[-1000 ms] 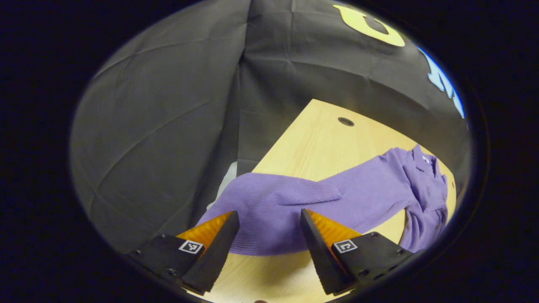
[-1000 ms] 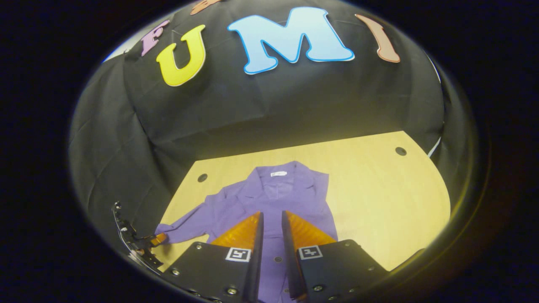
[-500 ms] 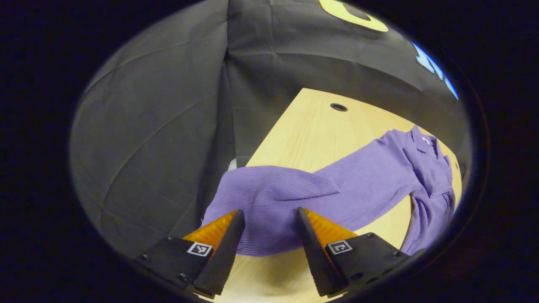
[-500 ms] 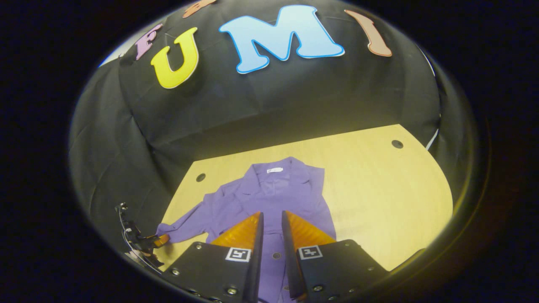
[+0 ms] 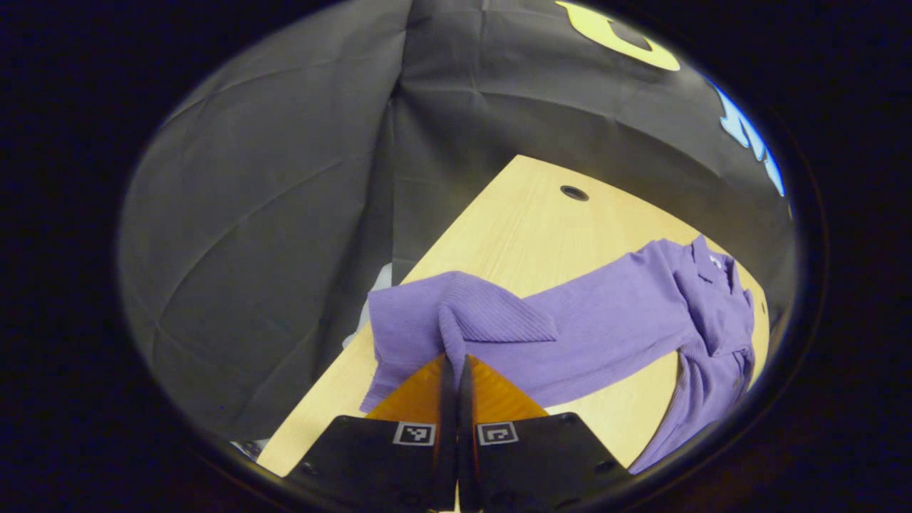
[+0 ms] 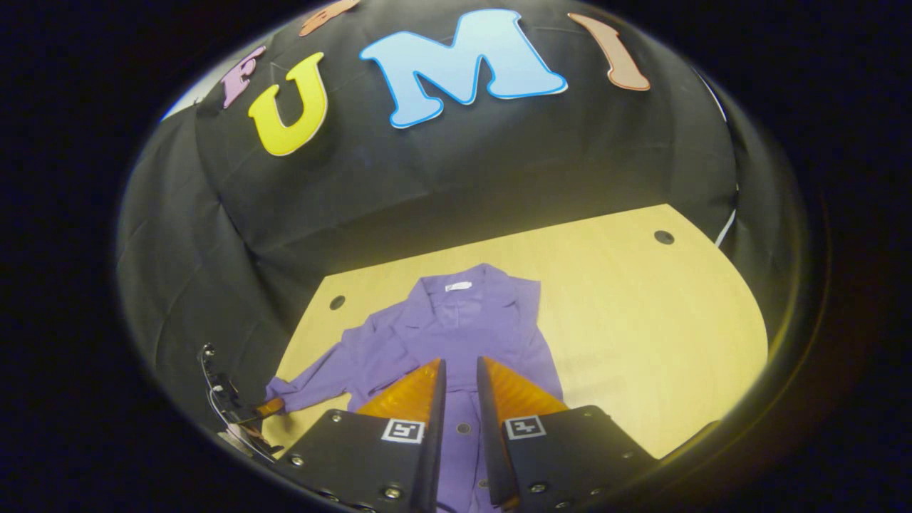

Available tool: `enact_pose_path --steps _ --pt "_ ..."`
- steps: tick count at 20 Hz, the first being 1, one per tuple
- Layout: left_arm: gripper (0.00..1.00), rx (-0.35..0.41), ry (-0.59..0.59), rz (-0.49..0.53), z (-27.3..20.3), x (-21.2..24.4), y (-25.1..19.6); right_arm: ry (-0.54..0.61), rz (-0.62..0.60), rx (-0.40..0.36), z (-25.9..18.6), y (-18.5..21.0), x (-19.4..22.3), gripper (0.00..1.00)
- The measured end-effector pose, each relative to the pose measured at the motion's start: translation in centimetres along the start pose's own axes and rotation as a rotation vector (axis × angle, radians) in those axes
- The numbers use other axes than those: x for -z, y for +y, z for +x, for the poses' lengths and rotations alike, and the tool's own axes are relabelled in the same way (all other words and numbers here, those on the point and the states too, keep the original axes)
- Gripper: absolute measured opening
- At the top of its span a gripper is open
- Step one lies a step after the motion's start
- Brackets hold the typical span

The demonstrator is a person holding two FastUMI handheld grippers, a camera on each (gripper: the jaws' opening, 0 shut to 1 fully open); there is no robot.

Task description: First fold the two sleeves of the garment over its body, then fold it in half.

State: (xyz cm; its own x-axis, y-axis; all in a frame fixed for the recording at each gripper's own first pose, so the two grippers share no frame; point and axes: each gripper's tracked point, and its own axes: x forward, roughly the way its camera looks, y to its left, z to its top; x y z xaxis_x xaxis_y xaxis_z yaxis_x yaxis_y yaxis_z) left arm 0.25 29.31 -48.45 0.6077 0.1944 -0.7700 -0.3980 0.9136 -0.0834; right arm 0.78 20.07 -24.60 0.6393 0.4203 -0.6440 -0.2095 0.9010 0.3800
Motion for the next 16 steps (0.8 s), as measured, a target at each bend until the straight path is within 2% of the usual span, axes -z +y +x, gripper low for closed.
enact_pose_path --steps 8,16 --pt "0.06 -0.029 0.015 0.062 -0.1 -0.3 -0.4 -0.009 0.023 0.018 -1.0 -1.5 -0.2 0.27" --pt "0.06 0.065 -0.075 0.138 -2.0 -4.8 -6.8 -0.010 0.057 0.028 -1.6 -3.0 0.0 0.27"
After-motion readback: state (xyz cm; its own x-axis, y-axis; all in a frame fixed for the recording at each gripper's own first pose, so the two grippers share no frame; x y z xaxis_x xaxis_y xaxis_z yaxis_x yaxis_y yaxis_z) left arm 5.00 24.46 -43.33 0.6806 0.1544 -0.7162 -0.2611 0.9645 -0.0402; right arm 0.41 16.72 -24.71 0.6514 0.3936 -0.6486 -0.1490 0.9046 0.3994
